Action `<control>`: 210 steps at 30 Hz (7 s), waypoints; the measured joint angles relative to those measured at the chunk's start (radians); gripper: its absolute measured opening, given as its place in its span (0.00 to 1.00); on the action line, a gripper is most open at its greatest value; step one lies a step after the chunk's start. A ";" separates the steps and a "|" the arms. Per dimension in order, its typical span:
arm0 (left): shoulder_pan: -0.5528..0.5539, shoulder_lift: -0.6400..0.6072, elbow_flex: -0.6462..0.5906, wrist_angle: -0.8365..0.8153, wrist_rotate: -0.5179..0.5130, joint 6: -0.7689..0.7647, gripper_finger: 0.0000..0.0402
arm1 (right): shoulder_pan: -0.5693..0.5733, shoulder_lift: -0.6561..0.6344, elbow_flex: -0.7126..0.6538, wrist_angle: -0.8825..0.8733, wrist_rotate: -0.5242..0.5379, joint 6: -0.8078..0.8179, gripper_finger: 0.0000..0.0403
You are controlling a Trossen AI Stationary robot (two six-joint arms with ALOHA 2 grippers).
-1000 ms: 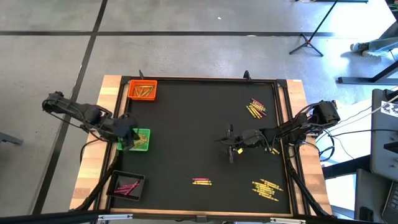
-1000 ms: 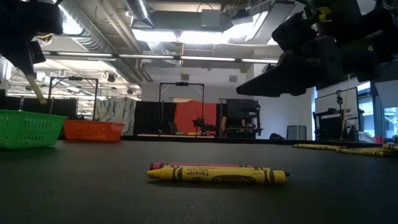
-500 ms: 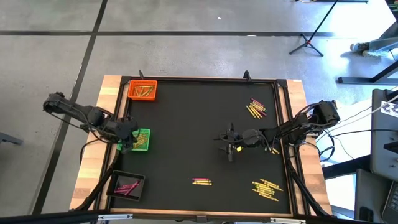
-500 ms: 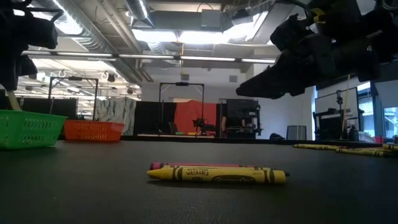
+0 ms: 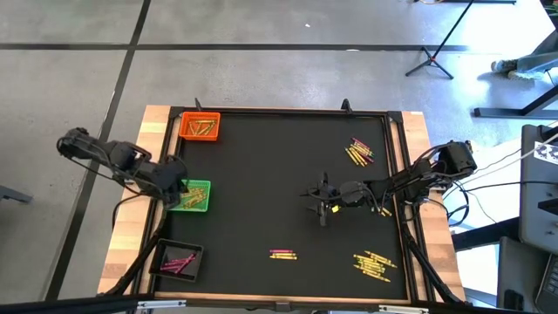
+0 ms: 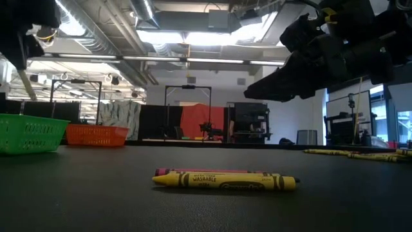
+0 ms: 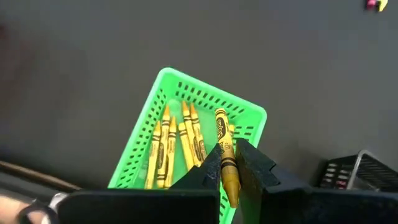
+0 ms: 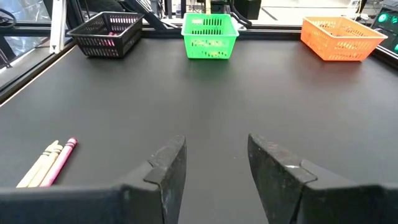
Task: Sort crayons
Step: Put the yellow crayon into the green bin, then put the pink crayon into the black bin, then put the green crayon into the orange bin
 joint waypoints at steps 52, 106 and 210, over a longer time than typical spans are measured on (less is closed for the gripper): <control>-0.054 0.765 -0.061 1.244 -0.094 0.398 0.29 | 0.100 0.001 0.044 -0.049 -0.173 0.033 0.42; -0.122 1.416 0.134 1.714 -0.131 0.368 0.29 | 0.347 0.191 0.186 -0.149 0.089 0.162 0.42; -0.335 1.114 0.132 1.354 -0.413 0.138 0.27 | 0.347 0.315 0.385 -0.399 0.089 0.153 0.42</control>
